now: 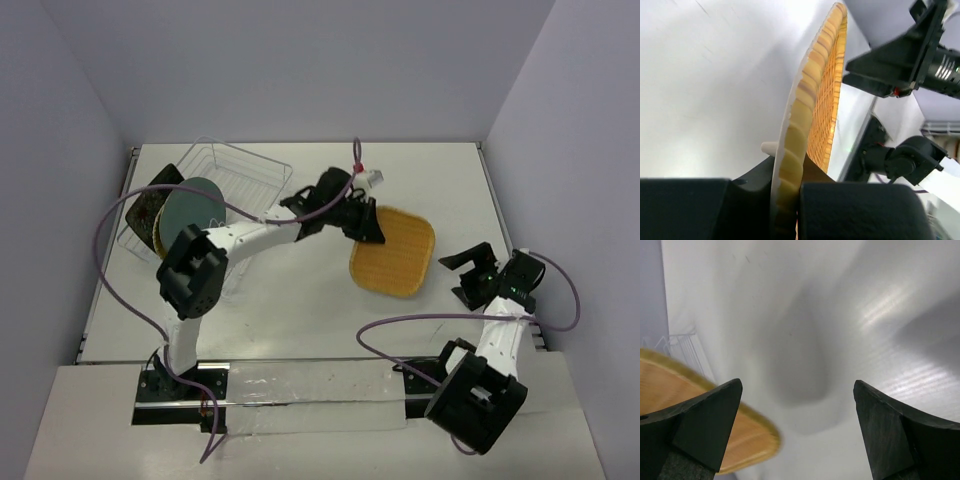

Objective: Load the plates into the dish rack

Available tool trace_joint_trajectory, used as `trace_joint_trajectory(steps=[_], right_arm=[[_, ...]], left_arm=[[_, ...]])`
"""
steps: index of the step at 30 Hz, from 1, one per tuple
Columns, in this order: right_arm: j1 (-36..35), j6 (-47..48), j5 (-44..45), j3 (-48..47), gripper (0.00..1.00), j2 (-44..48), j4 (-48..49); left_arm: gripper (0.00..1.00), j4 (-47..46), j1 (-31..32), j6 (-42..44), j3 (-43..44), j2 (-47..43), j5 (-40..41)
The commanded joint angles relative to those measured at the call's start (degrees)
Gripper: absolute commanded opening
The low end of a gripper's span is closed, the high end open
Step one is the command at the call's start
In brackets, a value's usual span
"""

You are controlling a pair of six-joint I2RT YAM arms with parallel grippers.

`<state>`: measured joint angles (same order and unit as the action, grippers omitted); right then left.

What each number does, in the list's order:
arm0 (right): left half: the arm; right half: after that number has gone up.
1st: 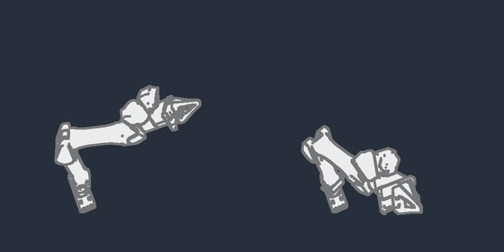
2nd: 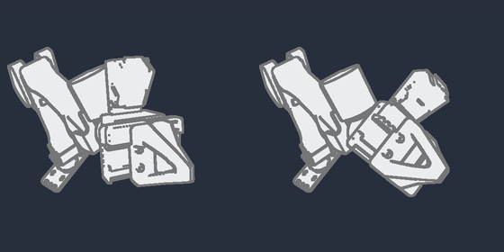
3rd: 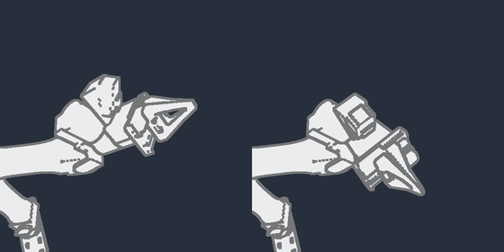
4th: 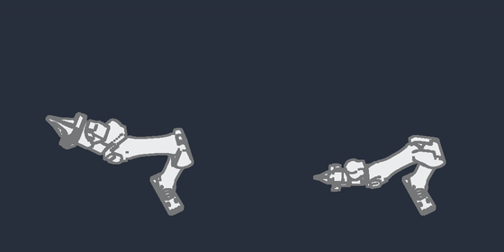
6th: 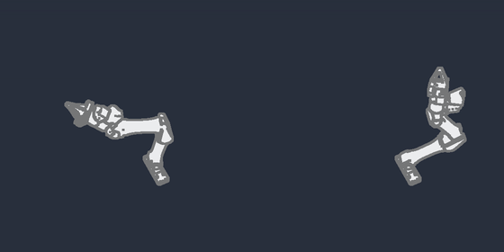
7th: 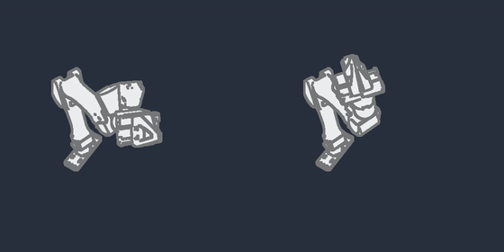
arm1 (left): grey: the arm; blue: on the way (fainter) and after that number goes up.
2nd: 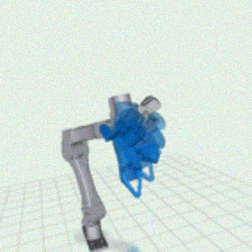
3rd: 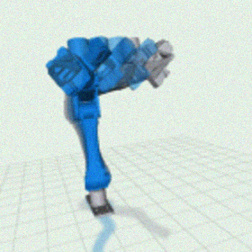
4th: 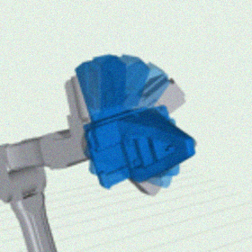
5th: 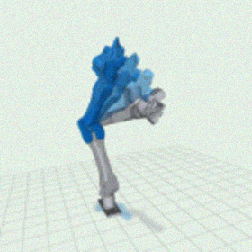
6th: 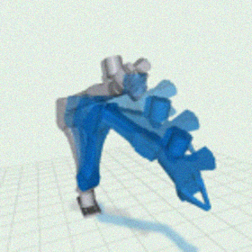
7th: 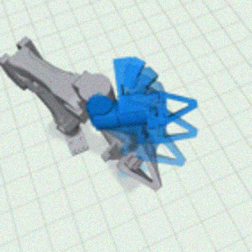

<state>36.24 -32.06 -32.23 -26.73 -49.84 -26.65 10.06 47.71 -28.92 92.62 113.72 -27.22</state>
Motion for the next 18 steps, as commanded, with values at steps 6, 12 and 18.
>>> trace_joint_trajectory(steps=[6, 12, 18], right_arm=[[-12.8, 1.5, 21.9, -18.5, 1.00, 3.4, 4.2], [-16.3, 7.1, 27.1, -23.7, 1.00, -3.3, 4.3], [-20.0, 11.3, 31.4, -25.6, 1.00, -9.5, 4.7]], left_arm=[[0.00, 25.4, -11.8, 18.5, 23.8, -6.4, 17.4], [0.00, 35.9, -17.6, 23.6, 26.0, -10.9, 34.5], [0.00, 42.8, -23.0, 29.9, 17.4, -20.7, 47.3]])
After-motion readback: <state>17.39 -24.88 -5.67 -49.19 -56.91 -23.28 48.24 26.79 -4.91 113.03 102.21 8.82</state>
